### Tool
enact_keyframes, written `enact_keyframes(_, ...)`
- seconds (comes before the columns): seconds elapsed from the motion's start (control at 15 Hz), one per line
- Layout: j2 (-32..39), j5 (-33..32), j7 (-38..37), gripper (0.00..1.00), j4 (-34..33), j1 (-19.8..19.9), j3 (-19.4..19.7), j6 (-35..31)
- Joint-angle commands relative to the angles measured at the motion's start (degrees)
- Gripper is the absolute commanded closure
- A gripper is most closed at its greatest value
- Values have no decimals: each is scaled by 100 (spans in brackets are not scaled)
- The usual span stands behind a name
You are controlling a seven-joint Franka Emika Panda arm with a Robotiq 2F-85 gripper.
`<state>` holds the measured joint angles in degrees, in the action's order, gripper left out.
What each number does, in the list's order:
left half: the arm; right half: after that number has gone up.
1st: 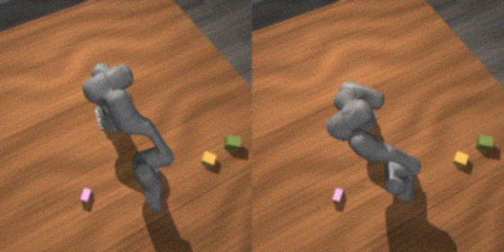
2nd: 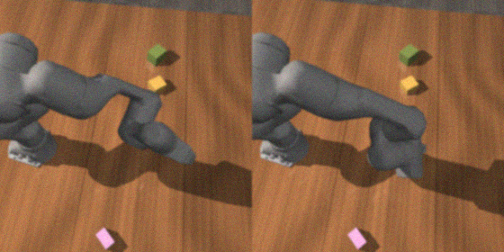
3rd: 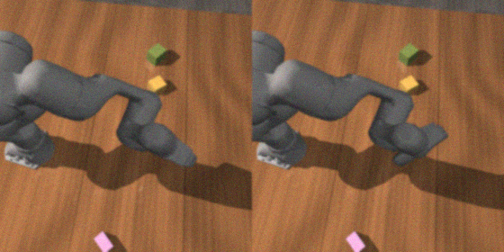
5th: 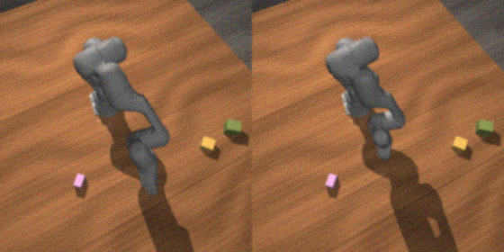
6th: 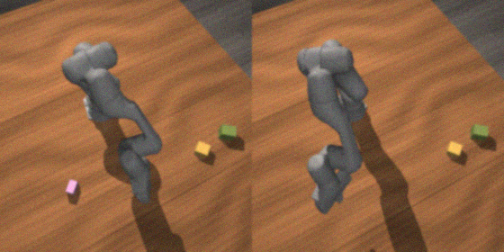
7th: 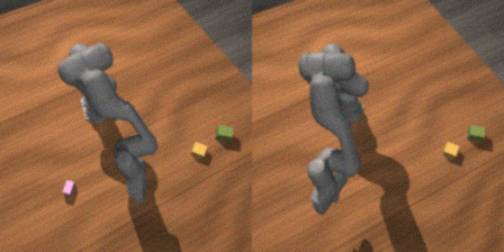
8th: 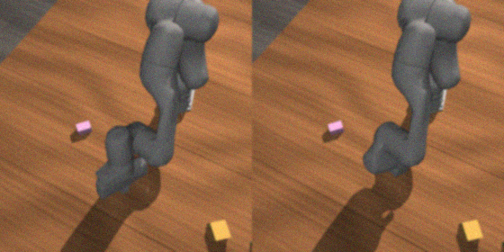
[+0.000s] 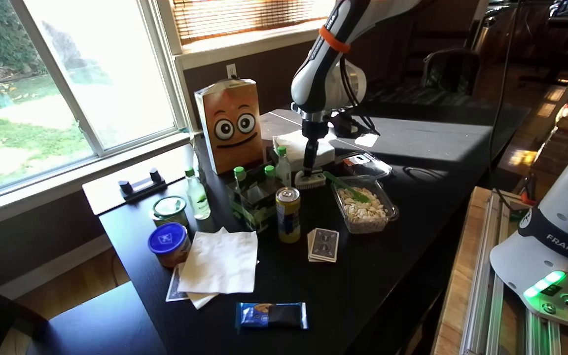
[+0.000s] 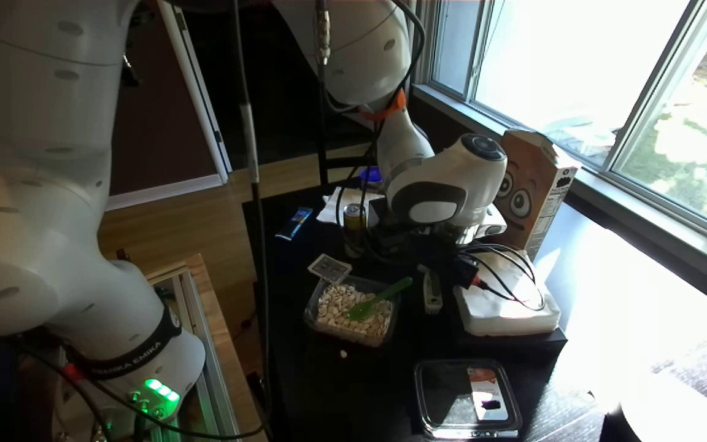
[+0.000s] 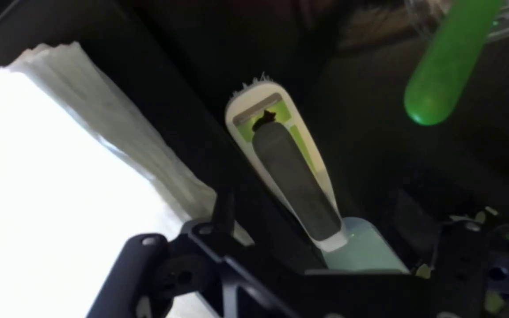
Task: Use the brush to scrub the surface, then move the brush to the right
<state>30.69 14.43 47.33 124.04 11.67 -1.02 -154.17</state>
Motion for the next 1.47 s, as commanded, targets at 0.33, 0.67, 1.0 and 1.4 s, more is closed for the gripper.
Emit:
enact_keyframes(0.33,328,-321,-210,68,-246,384,-256,-155)
enact_keyframes(0.67,19,-233,-130,99,32,512,-480,-145)
enact_keyframes(1.0,-487,114,116,95,433,836,-912,438)
enact_keyframes(1.4,-667,145,-667,95,786,603,-733,-182)
